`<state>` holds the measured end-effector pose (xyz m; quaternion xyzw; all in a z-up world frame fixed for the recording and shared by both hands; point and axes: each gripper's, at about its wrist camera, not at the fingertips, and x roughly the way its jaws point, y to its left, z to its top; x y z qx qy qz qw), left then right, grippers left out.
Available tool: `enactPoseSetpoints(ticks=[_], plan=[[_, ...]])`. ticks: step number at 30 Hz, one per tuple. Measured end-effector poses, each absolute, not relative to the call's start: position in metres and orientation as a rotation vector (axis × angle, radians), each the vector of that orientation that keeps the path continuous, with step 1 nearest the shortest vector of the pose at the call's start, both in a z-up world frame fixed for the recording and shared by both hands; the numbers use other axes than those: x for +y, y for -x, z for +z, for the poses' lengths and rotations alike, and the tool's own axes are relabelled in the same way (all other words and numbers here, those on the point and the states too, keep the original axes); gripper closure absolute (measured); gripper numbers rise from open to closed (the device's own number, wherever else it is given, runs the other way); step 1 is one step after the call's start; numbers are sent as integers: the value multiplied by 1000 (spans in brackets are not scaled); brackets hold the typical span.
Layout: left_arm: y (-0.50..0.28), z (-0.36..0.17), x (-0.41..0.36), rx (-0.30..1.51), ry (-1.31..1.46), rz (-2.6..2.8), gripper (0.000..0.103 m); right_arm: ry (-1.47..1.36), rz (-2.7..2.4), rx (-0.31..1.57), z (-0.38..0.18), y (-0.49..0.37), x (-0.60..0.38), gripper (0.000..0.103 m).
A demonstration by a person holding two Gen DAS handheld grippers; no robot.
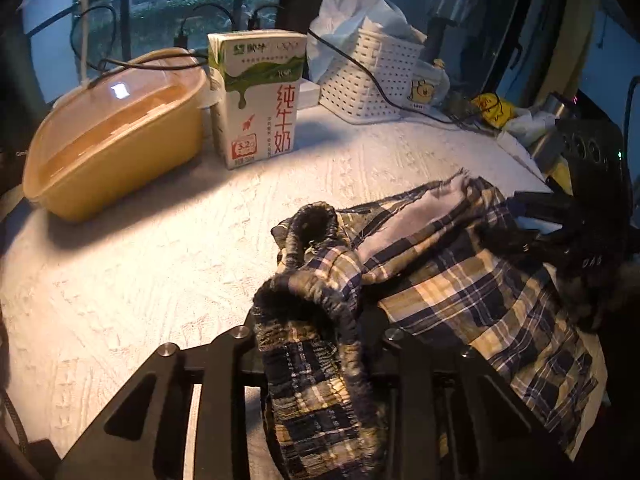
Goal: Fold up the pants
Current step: 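Grasp the folded pants with the left gripper while the right gripper grasps the other end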
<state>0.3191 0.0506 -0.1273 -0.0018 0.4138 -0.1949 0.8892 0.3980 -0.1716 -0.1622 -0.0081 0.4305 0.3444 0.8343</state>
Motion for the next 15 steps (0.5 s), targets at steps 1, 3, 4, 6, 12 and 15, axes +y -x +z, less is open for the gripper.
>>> enactPoseSetpoints(ticks=[1, 3, 4, 6, 12, 15], plan=[[-318, -127, 50, 857, -1, -402, 78, 25, 737, 911, -162, -397, -170, 55], [-315, -125, 48, 852, -7, -396, 79, 35, 752, 916, -163, -395, -165, 66], [-314, -123, 48, 855, 3, -399, 80, 47, 749, 909, -162, -393, -163, 71], [-309, -117, 52, 844, 27, -399, 82, 68, 739, 897, -160, -388, -159, 75], [-287, -101, 57, 807, 50, -413, 85, 63, 701, 858, -148, -374, -155, 81], [-277, -93, 61, 784, 74, -424, 85, 78, 691, 823, -134, -363, -155, 82]])
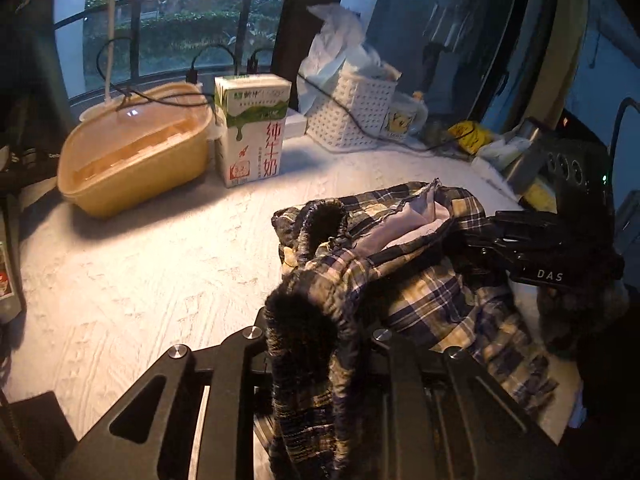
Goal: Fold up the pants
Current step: 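Grasp the folded pants with the left gripper while the right gripper grasps the other end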
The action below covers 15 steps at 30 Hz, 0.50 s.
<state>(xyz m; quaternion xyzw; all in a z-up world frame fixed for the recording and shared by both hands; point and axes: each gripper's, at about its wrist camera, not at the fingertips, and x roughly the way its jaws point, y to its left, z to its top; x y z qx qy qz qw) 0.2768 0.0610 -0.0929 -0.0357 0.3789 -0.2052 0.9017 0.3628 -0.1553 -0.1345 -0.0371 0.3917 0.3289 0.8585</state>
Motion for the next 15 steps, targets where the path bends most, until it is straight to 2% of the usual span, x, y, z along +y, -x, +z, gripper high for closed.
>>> enactPoseSetpoints(ticks=[15], plan=[[-221, -42, 63, 623, 50, -414, 85, 151, 664, 652, -71, -302, -158, 82]])
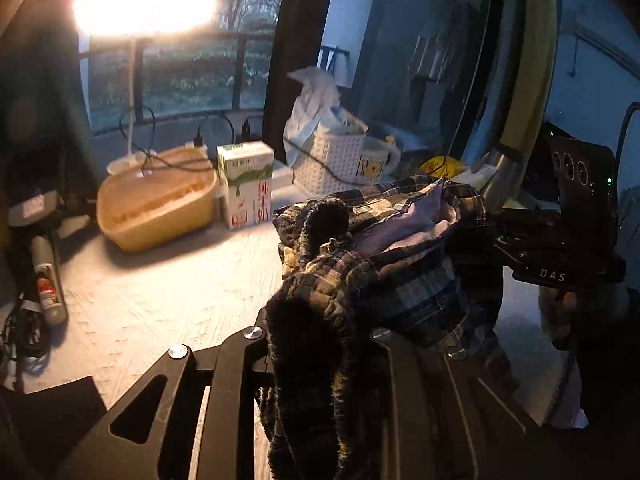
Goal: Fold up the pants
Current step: 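Grasp the folded pants with the left gripper while the right gripper grasps the other end, then carry the folded pants with both grippers toward the tablet beside the table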
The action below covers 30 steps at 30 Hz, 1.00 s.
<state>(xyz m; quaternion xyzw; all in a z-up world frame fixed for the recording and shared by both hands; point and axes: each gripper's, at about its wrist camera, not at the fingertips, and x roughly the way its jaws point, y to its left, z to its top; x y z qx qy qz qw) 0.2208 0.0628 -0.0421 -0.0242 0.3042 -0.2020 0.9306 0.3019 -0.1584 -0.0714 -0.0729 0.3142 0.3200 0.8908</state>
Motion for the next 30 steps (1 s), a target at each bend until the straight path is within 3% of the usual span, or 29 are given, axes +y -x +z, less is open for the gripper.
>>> enactPoseSetpoints(ticks=[30], plan=[[-78, 48, 112, 285, -5, -271, 85, 265, 726, 279, 48, -163, -120, 82]])
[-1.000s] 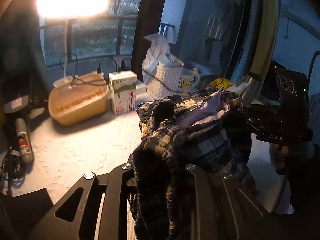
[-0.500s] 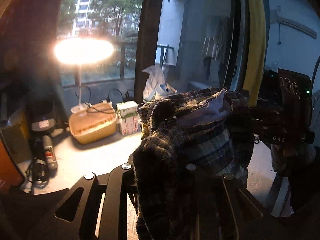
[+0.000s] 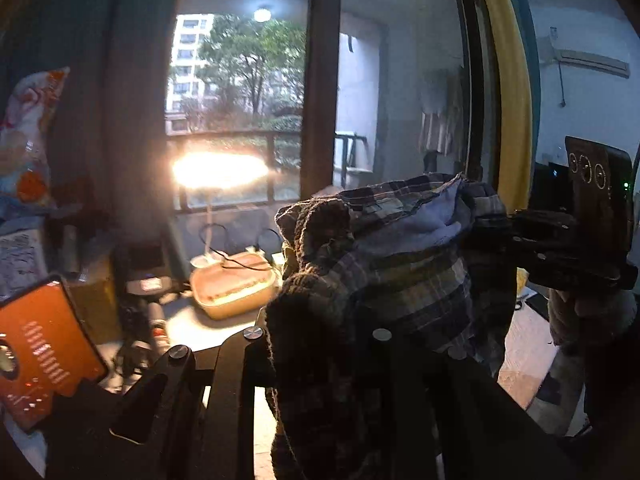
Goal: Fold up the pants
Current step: 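Carry the folded pants with both grippers toward the tablet beside the table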
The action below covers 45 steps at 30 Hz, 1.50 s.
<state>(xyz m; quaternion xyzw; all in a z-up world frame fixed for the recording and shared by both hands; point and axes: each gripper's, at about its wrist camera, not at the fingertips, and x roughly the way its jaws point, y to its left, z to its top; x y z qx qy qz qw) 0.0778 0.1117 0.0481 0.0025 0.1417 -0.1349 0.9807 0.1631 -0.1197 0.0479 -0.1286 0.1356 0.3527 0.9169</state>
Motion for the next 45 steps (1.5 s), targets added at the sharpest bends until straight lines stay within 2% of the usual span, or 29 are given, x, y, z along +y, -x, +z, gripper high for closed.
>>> enactPoseSetpoints(ticks=[9, 18, 24, 28, 38, 45], plan=[[-39, 49, 148, 251, 11, -160, 85, 301, 808, 211, 65, -122, -77, 82], [16, 48, 187, 213, -12, -36, 85, 317, 905, 200, 66, -92, -27, 82], [25, 35, 214, 229, 1, 26, 85, 323, 967, 217, 57, -87, 7, 82], [9, 17, 227, 288, 32, 38, 85, 320, 987, 273, 41, -101, 30, 82], [-87, -49, 261, 506, 82, 14, 85, 296, 949, 475, -29, -183, 74, 82], [-144, -76, 286, 612, 114, -5, 85, 275, 922, 597, -68, -243, 97, 82]])
